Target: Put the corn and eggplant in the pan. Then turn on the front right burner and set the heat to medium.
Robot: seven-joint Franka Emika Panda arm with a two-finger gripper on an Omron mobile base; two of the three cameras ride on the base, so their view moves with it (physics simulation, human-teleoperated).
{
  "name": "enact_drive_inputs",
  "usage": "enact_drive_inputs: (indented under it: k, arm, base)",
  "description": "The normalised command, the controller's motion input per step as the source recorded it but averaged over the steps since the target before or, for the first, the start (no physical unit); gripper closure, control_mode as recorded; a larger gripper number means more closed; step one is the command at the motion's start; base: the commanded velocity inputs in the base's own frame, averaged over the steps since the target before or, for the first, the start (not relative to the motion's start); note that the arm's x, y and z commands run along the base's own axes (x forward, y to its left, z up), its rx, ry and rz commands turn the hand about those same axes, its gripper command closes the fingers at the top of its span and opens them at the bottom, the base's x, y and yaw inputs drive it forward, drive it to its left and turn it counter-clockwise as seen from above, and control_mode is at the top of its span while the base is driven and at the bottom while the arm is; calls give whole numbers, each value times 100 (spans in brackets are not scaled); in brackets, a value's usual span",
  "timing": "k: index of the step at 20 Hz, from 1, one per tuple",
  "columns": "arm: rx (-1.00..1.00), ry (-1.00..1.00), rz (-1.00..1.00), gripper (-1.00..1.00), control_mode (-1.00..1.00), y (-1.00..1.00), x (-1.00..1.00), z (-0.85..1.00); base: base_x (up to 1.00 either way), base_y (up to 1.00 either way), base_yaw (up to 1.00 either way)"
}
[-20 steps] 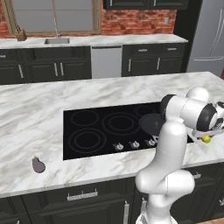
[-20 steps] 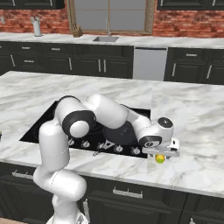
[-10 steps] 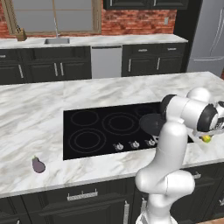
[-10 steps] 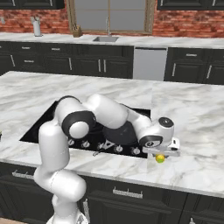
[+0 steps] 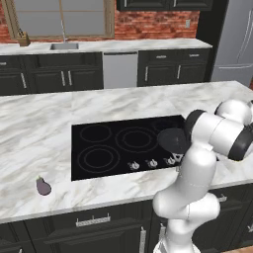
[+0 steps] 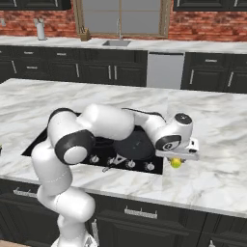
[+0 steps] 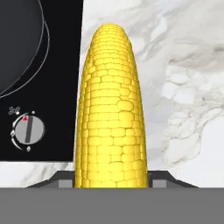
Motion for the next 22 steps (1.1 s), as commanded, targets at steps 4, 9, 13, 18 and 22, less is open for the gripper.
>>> enact_drive_inputs:
  k: [4, 9, 13, 18, 22]
  arm:
    - [-5, 0, 0, 100, -100, 80, 1, 33]
    - [-7, 0, 0, 100, -100, 100, 2, 20]
    - [-6, 1, 0, 100, -100, 100, 22, 2]
    - [-1, 0, 0, 100, -100, 77, 37, 0]
    - [0, 0, 0, 100, -100, 5, 31, 0]
  base:
    - [0, 0, 0]
    - [0, 0, 0]
    - [0, 0, 0]
    - [0, 0, 0]
    - [0, 0, 0]
